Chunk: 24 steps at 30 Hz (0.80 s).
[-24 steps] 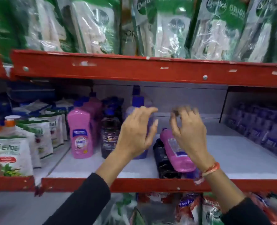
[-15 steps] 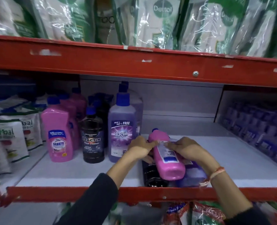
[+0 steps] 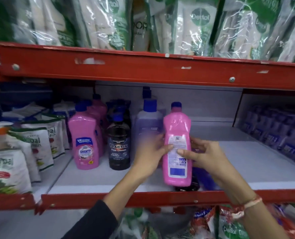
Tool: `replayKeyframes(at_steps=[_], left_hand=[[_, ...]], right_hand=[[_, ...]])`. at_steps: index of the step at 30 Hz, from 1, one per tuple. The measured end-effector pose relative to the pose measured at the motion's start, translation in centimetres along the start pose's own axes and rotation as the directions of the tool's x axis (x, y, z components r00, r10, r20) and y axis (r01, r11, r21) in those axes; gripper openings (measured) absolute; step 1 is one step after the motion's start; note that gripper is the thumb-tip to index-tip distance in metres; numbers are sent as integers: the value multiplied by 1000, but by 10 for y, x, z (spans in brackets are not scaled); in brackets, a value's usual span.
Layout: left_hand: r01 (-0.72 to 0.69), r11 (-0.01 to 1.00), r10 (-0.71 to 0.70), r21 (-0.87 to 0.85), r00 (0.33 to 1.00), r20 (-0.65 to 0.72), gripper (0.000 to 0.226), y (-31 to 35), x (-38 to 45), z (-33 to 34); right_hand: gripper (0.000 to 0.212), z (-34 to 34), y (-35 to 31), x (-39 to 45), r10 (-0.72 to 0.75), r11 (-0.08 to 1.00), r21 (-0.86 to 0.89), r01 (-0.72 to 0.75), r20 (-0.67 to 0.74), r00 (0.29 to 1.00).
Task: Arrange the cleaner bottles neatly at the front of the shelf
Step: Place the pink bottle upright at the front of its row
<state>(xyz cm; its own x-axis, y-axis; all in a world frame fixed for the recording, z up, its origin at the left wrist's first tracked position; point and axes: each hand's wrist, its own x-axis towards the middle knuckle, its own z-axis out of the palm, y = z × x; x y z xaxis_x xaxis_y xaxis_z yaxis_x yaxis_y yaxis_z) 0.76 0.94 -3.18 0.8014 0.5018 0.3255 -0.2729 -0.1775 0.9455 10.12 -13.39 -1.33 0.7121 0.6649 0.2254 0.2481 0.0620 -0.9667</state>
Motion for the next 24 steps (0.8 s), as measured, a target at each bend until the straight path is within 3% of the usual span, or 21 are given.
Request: replayKeyframes(at_steps=[7, 13, 20, 24], left_hand=[[-156, 983, 169, 99, 976, -136, 50, 7, -54, -106], [-132, 968, 194, 213, 933, -304, 48, -9, -88, -189], [-108, 970, 185, 220, 911, -369, 55, -28, -93, -216], [-60, 993, 97, 99, 902, -421, 33, -34, -93, -216]], right_hand=[[69, 108, 9, -6, -167, 986, 34, 165, 45, 985], [68, 206, 28, 2, -258, 964, -46, 263, 92, 962], [64, 245, 33, 2, -257, 965, -30, 261, 100, 961], [42, 247, 46, -6, -314, 944, -143, 298, -109, 943]])
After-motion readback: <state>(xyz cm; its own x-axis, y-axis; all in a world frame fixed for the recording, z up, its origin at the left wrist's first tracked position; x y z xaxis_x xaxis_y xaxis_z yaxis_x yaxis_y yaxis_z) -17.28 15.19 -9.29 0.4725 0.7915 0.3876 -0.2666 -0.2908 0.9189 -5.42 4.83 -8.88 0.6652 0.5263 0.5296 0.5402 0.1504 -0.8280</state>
